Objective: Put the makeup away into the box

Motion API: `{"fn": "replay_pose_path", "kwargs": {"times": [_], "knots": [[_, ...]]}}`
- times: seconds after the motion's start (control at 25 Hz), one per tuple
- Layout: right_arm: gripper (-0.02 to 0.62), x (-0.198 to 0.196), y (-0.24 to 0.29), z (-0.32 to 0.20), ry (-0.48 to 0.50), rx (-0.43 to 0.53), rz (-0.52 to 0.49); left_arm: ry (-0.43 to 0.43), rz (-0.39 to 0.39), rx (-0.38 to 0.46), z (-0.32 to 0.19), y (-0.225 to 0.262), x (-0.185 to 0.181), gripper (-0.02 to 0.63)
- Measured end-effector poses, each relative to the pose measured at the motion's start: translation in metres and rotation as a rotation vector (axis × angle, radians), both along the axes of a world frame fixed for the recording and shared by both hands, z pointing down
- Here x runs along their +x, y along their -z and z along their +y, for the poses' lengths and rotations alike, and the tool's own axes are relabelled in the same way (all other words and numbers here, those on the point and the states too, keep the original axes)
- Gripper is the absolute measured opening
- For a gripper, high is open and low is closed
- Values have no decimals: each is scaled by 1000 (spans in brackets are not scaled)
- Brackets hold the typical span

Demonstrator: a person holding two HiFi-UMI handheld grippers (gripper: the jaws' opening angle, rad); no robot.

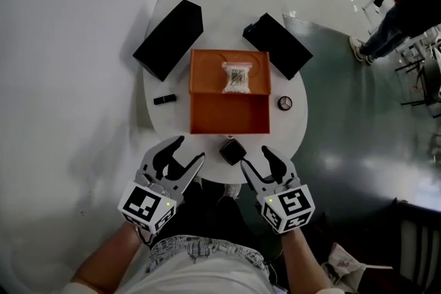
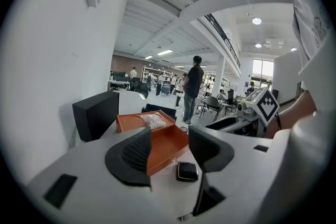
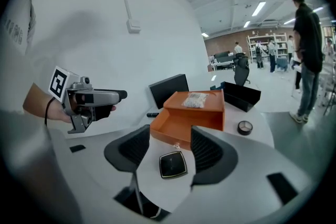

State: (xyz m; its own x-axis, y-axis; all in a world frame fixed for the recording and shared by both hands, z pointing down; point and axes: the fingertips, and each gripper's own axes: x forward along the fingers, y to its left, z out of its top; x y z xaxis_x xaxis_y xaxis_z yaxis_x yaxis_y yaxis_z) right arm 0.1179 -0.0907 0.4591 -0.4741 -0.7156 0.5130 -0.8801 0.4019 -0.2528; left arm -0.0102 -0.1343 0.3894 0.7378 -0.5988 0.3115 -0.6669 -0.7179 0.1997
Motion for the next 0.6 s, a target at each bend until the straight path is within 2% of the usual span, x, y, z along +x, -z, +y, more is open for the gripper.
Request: {"fn": "replay_pose_path", "kwargs": {"times": [0.6], "knots": [[290,-27,-73,-7,87,-124,88,20,2,-80,0,-44,-21,241]]}}
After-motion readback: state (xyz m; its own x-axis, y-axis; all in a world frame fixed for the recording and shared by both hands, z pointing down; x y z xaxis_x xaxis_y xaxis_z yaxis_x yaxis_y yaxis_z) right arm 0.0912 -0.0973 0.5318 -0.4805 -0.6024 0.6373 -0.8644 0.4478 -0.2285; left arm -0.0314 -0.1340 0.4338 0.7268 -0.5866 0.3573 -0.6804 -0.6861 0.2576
